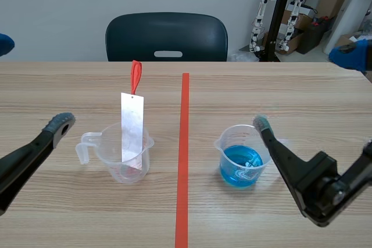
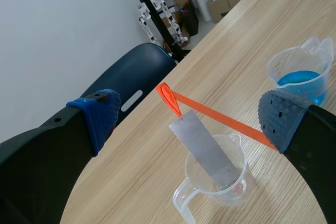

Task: Do the redox reaction experiment. return to the home posture

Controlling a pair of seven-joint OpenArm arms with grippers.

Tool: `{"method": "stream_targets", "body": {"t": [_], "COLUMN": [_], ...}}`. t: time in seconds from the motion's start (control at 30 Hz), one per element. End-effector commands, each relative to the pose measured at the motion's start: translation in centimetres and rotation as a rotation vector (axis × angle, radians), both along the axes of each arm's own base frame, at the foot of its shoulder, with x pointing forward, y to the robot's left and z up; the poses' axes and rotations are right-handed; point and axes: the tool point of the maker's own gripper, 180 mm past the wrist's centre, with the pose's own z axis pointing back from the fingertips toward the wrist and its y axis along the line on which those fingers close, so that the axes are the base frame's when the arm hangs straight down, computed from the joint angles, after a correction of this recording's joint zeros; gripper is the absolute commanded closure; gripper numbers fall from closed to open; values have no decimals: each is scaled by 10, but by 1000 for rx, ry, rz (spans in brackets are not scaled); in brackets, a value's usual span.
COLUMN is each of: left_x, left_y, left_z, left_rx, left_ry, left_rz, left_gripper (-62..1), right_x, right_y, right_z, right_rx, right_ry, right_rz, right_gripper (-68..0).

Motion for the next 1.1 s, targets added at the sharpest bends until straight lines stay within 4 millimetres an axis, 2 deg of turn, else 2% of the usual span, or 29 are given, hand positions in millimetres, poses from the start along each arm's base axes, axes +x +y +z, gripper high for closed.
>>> {"method": "stream_targets", "body": {"t": [0.0, 0.2, 0.33, 0.5, 0.8, 1.07], "left_x": [-2, -1, -2, -2, -2, -2], "left_y": [-1, 1, 2, 2, 2, 2], "left_z": [2, -4, -15, -16, -16, -16], "left_rx": [-22, -7, 26, 31, 31, 31], "left_ry": [2, 25, 66, 72, 72, 72], "left_rz": [-3, 7, 7, 11, 10, 10], "left_gripper": [-550, -550, -550, -550, -550, -550], "right_x": [4, 6, 6, 5, -3, -3], "right_y": [0, 0, 0, 2, 15, 15], "right_z": [14, 26, 27, 31, 26, 25], "right_rx": [29, 37, 38, 44, 63, 56], "right_ry": [-45, -77, -81, -93, -41, -38], "right_rz": [-11, -13, -12, -5, 81, 88], "right_gripper": [-679, -679, -679, -679, -679, -679]}}
